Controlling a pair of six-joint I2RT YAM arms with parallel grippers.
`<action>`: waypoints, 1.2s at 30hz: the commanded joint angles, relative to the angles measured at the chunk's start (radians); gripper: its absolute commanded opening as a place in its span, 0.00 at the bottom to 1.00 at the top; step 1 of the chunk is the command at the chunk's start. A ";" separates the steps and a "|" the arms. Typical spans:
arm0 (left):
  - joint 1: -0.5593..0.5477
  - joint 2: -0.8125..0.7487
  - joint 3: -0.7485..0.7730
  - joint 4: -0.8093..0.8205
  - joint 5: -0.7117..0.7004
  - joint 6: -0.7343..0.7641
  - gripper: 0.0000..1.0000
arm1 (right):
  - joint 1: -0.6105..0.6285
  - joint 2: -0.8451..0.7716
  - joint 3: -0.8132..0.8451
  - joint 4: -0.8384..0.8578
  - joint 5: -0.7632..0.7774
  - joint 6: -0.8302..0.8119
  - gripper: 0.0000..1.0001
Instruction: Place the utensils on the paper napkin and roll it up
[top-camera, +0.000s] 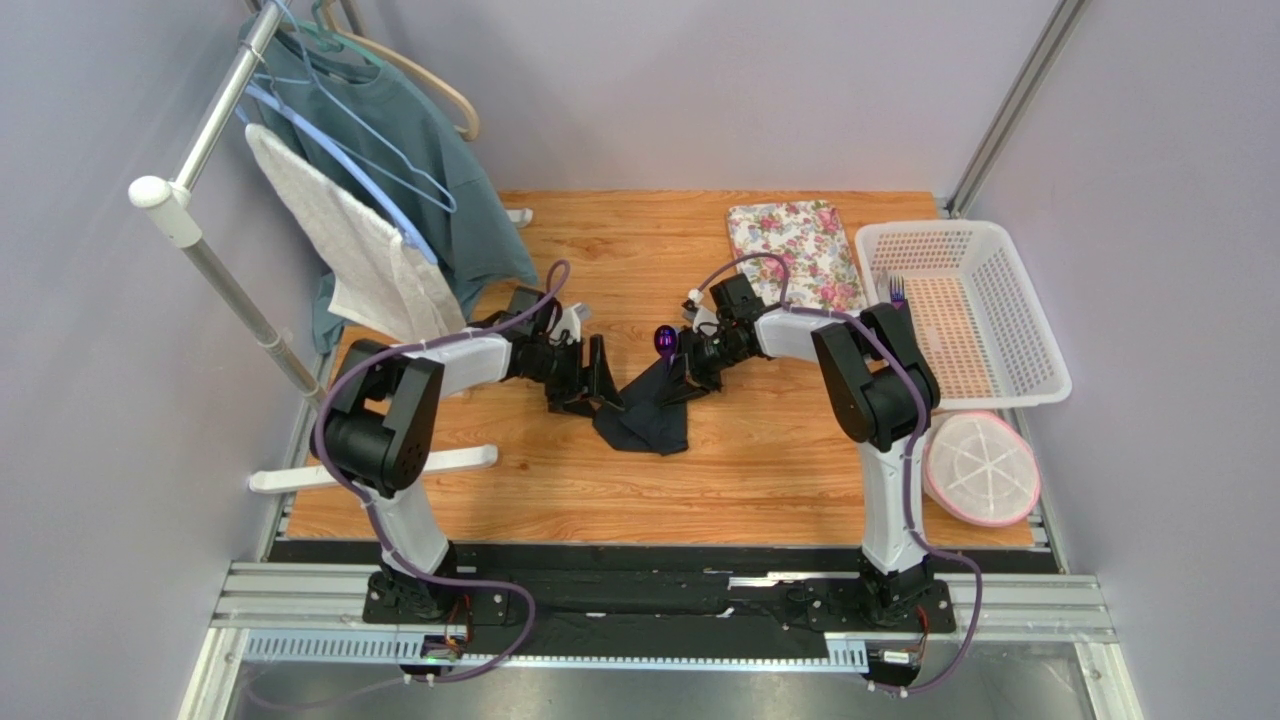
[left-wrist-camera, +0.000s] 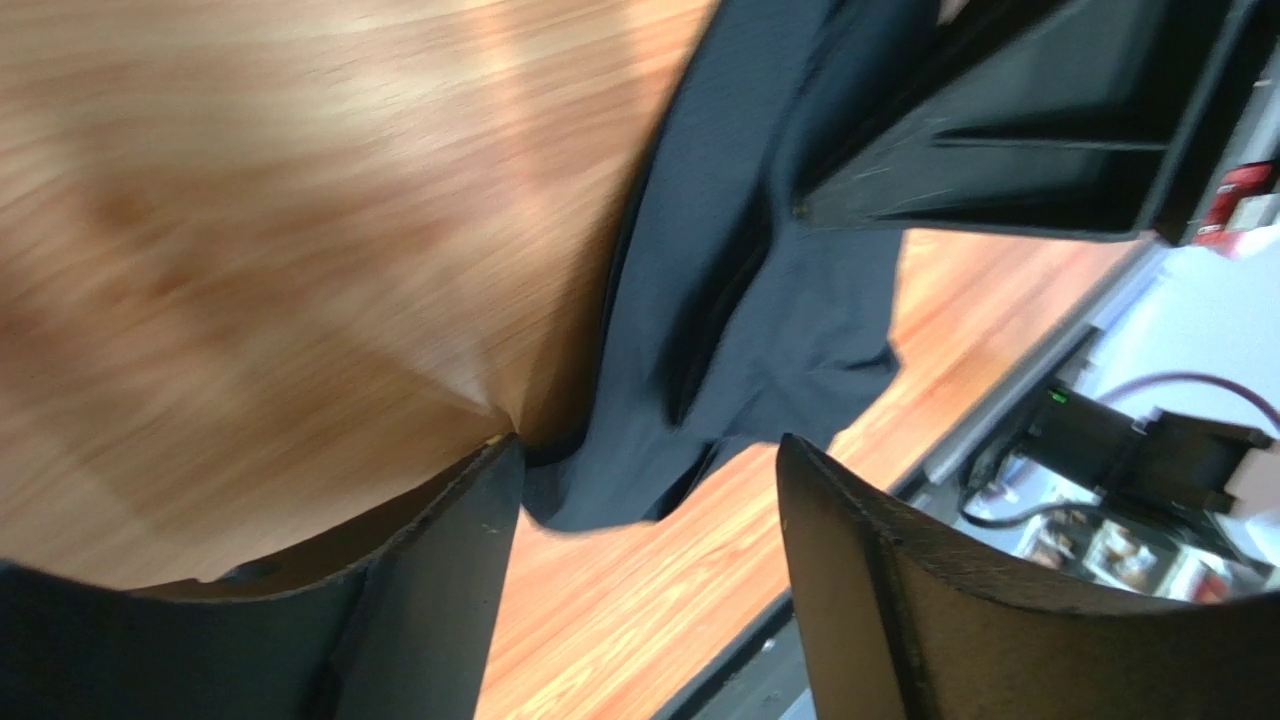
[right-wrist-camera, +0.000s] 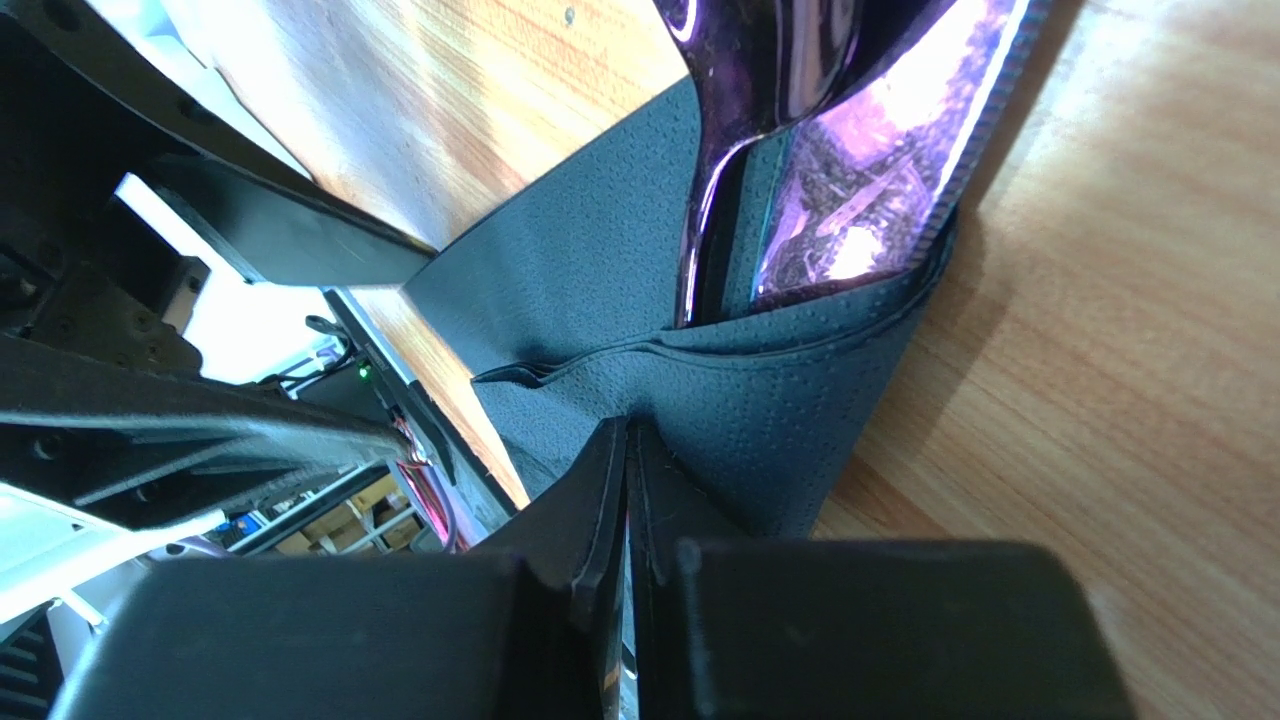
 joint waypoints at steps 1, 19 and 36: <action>-0.048 0.106 0.011 0.063 0.101 -0.036 0.72 | 0.018 0.049 -0.042 -0.084 0.151 -0.047 0.04; -0.063 0.257 0.138 0.301 0.161 -0.090 0.82 | 0.019 0.058 -0.033 -0.082 0.156 -0.036 0.03; -0.023 0.177 -0.023 0.174 0.264 -0.119 0.63 | 0.018 0.066 -0.029 -0.082 0.172 -0.027 0.03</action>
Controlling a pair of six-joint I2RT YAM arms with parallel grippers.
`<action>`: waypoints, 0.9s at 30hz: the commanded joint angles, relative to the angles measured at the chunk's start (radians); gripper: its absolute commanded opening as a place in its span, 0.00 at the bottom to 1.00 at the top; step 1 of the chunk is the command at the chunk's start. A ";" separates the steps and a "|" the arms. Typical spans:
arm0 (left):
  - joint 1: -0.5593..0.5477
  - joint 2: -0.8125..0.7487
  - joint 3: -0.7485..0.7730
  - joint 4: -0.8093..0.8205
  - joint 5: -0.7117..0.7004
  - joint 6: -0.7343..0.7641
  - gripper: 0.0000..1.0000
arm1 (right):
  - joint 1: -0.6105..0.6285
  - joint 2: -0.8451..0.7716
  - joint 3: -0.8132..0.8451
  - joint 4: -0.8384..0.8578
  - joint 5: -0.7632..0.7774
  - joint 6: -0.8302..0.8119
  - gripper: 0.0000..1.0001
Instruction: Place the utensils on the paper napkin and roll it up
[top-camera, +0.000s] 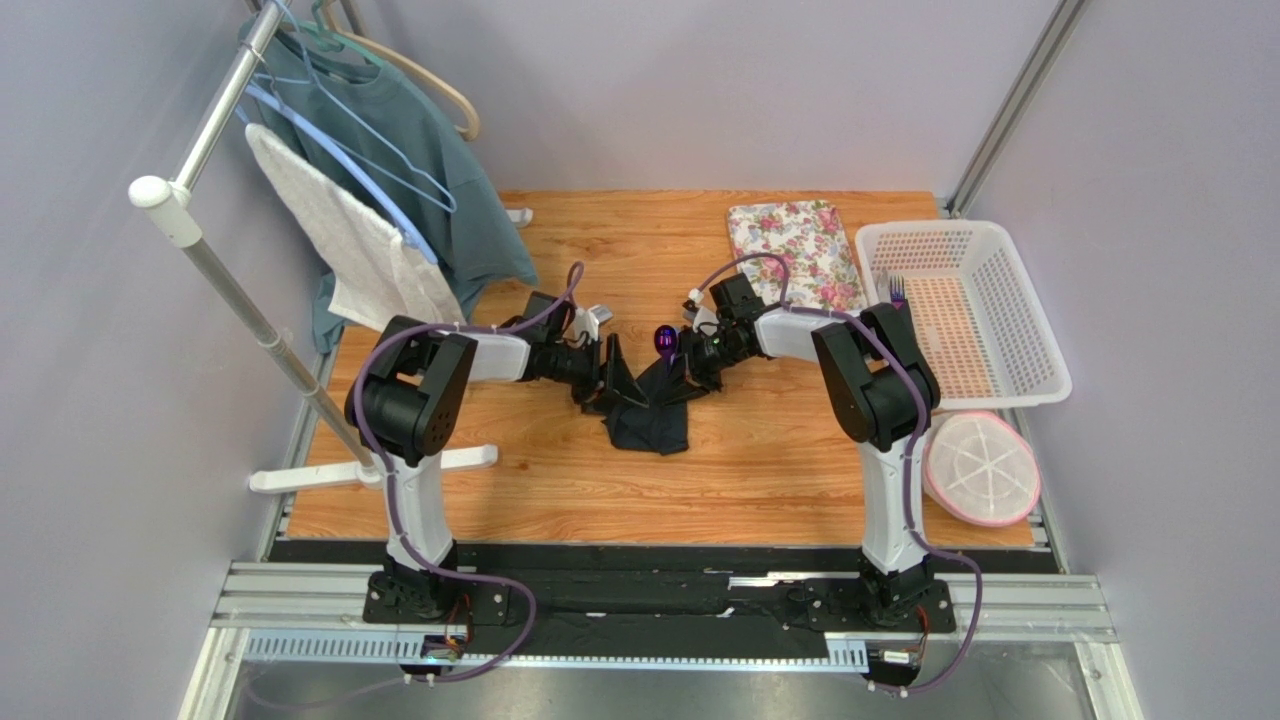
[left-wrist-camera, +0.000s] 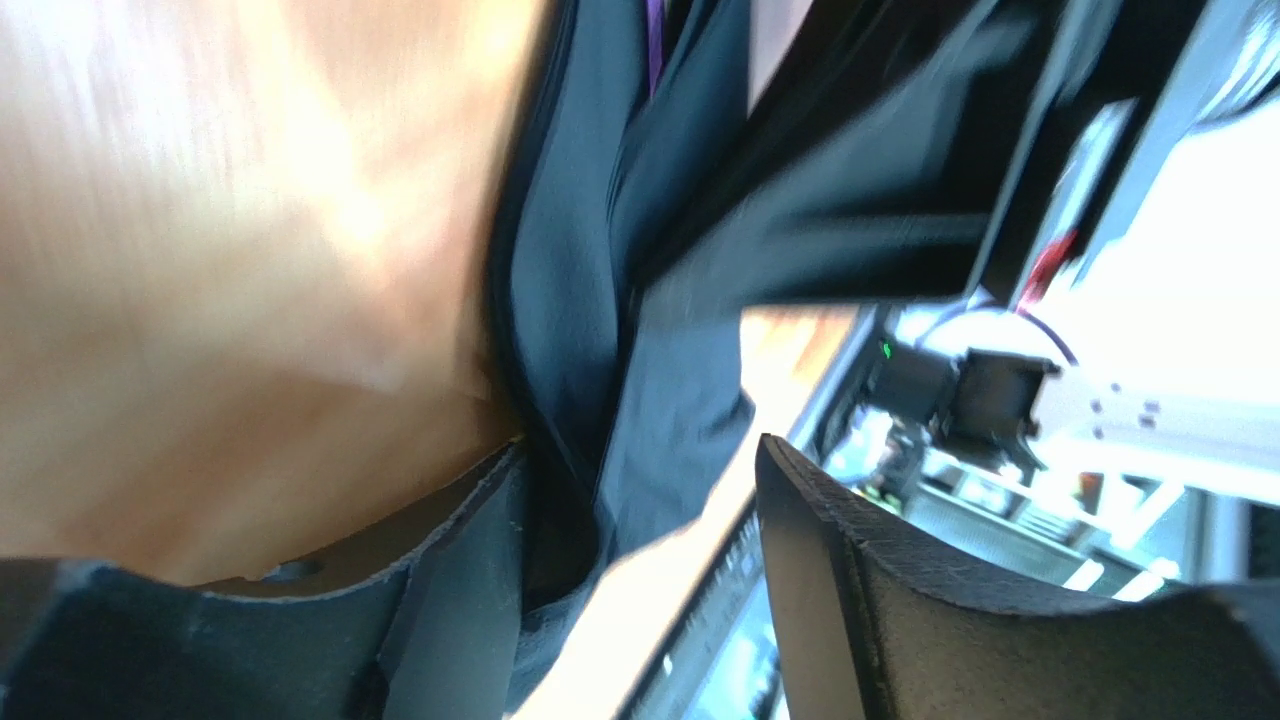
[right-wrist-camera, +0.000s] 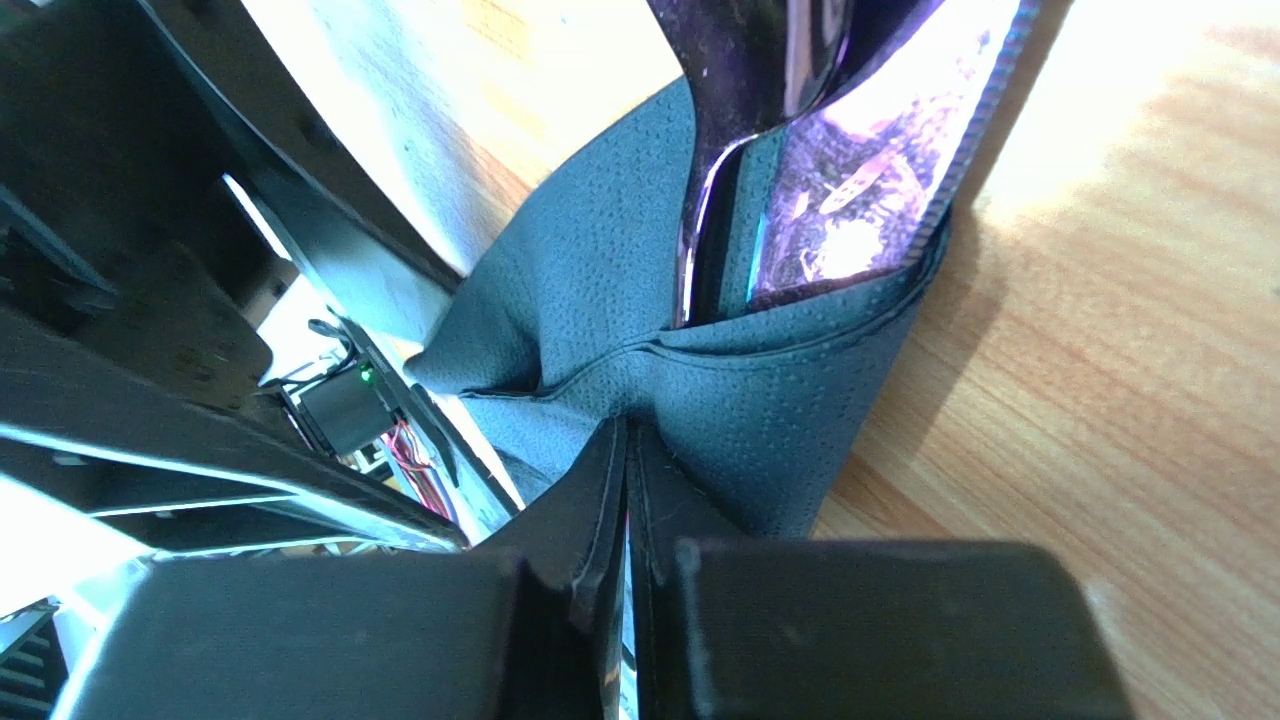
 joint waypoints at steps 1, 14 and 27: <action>-0.001 -0.031 -0.094 -0.103 -0.007 0.045 0.63 | 0.017 0.067 -0.031 -0.080 0.168 -0.035 0.03; 0.011 -0.057 -0.201 0.014 0.040 -0.022 0.75 | 0.017 0.064 -0.034 -0.080 0.172 -0.026 0.02; 0.022 -0.163 -0.272 0.238 -0.073 -0.132 0.65 | 0.017 0.066 -0.034 -0.078 0.169 -0.026 0.02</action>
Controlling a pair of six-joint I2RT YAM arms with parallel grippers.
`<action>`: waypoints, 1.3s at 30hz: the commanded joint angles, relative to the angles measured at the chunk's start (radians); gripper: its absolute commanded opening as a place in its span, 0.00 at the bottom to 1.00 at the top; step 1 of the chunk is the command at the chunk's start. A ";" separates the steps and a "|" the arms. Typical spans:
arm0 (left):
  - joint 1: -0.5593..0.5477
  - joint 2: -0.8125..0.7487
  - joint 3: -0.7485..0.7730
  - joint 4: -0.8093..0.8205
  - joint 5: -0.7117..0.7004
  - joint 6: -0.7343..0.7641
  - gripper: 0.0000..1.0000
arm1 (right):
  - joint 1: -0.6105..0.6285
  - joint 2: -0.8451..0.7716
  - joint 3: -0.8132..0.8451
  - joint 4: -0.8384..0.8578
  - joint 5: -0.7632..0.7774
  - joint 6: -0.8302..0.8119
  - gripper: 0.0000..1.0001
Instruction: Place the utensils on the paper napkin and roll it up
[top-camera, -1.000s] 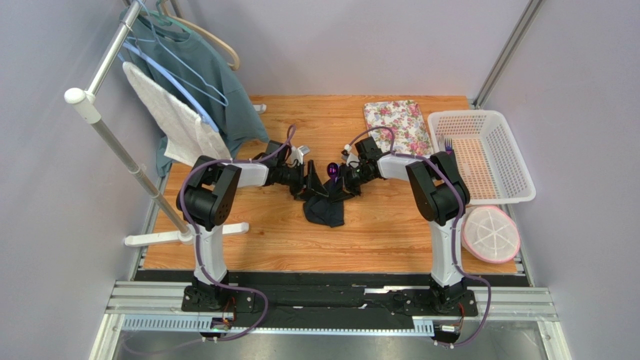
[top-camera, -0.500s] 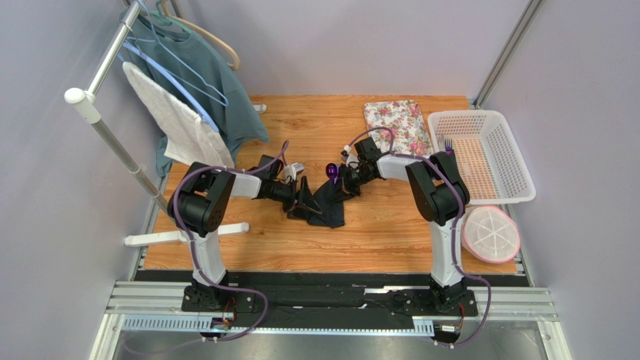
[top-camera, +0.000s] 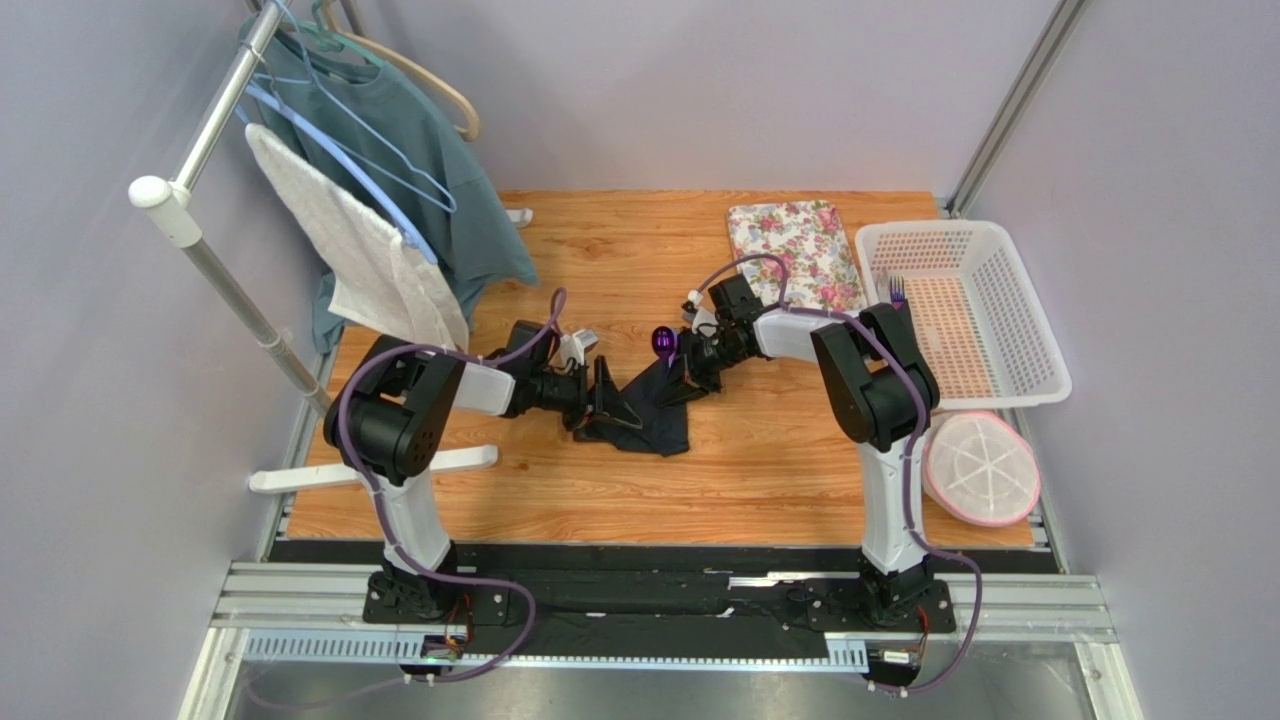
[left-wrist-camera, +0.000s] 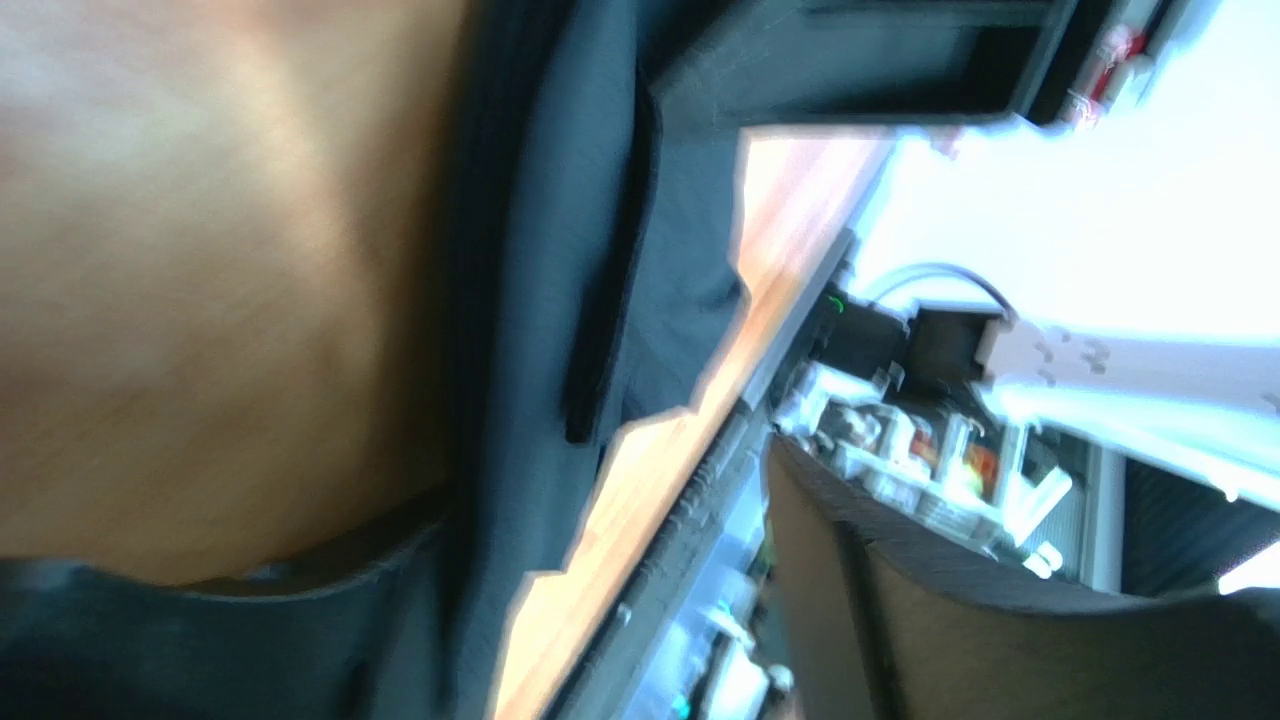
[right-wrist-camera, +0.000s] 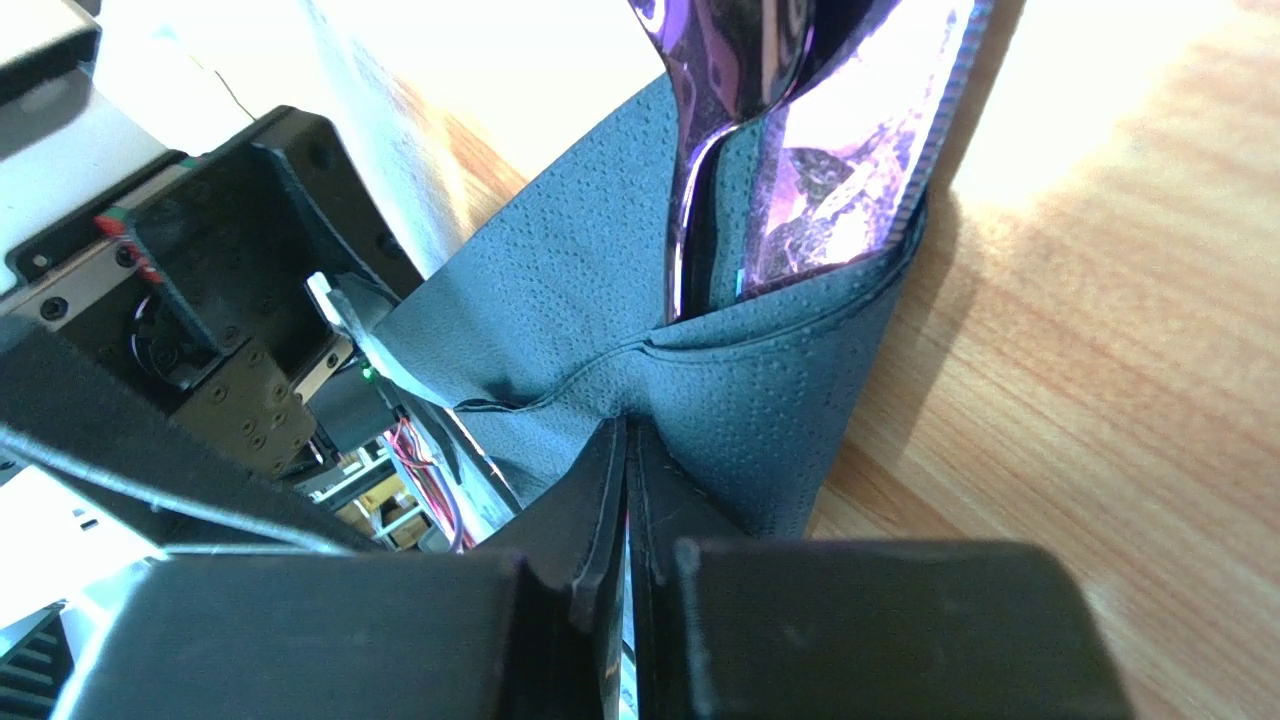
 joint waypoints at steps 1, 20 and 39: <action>0.006 -0.049 0.009 -0.003 -0.161 0.037 0.61 | 0.014 0.067 -0.032 -0.075 0.171 -0.033 0.02; -0.049 -0.112 0.141 -0.149 -0.171 0.097 0.23 | 0.017 0.069 -0.034 -0.070 0.183 -0.022 0.02; -0.175 0.062 0.270 -0.247 -0.238 0.192 0.13 | 0.018 0.067 -0.026 -0.073 0.183 -0.011 0.01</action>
